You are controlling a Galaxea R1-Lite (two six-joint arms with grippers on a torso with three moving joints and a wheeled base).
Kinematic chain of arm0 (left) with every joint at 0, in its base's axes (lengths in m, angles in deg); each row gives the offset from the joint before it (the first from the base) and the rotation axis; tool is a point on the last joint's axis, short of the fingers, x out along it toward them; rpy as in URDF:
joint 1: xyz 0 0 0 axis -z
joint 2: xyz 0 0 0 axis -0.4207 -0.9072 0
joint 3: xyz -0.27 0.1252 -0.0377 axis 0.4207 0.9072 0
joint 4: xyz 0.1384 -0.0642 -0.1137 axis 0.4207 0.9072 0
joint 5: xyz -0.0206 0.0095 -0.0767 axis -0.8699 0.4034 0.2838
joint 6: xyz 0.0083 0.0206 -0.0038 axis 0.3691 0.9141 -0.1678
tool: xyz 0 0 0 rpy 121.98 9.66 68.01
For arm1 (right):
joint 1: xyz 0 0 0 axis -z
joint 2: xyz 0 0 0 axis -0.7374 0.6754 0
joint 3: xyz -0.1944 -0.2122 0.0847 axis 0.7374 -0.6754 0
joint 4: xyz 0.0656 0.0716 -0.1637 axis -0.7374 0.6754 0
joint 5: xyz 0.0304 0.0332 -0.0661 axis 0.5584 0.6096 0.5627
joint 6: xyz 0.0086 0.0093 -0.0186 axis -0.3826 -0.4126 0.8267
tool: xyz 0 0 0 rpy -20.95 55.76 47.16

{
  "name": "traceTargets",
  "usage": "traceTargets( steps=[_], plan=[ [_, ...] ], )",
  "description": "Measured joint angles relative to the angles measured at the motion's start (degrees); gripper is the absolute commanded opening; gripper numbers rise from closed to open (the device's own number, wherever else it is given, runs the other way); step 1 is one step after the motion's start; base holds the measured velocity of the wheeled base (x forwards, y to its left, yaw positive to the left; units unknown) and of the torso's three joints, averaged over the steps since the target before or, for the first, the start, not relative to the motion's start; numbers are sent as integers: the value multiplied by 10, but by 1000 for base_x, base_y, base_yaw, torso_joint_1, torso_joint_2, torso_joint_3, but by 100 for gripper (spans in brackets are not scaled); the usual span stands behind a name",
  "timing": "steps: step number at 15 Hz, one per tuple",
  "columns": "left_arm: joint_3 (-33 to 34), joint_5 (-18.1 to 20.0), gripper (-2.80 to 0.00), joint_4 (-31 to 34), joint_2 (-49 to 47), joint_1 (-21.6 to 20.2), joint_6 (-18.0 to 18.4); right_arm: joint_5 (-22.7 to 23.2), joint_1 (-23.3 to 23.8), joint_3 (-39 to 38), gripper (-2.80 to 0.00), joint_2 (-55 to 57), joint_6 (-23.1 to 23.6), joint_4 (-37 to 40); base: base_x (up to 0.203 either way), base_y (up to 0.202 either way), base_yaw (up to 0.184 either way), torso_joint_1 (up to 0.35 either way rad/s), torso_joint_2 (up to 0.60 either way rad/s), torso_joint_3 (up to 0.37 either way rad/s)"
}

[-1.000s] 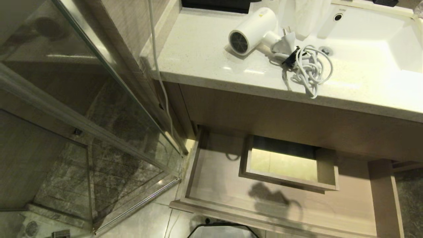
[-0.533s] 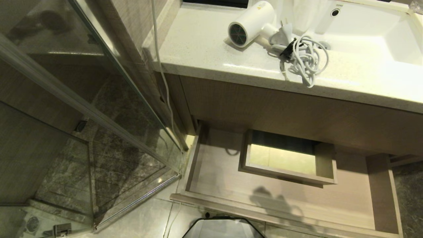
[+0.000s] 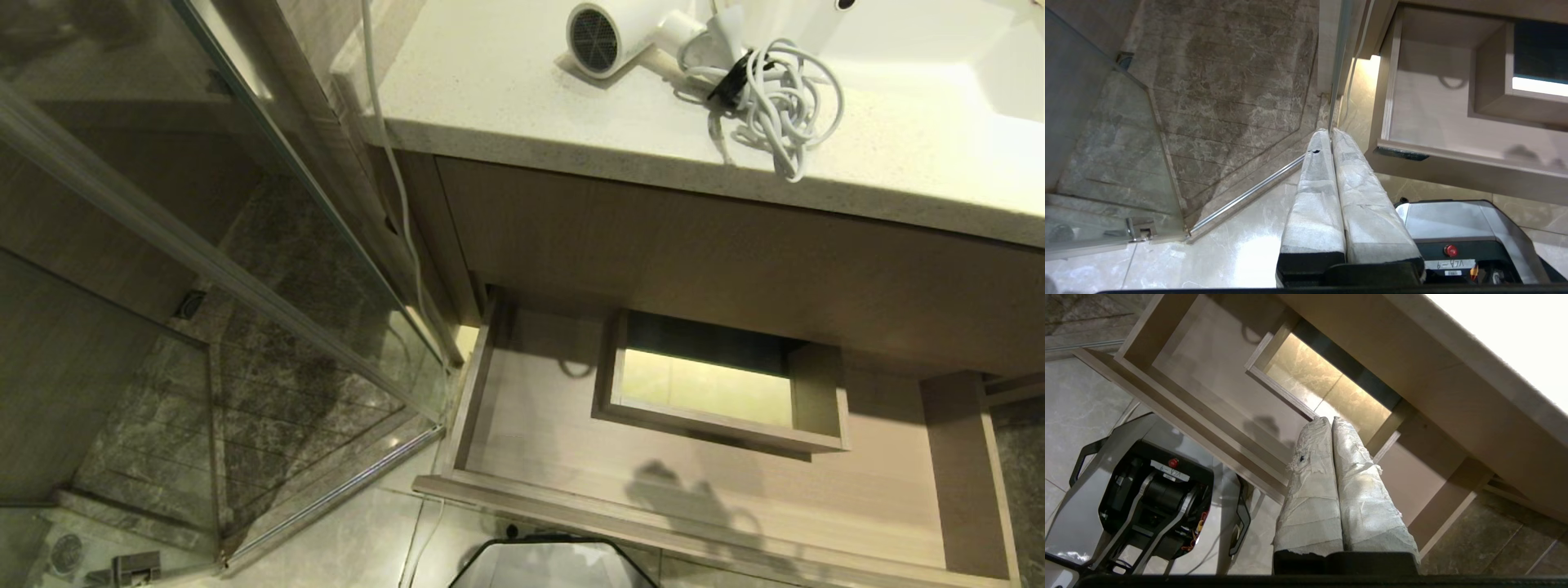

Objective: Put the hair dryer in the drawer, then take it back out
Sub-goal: Close the drawer

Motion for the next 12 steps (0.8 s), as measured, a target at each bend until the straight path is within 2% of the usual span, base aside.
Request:
traceTargets(
  steps=[12],
  plan=[
    [0,0,-280,0,0,0,0,0,3,-19,-280,-21,0,-2,0,0,0,-292,509,214]
  ],
)
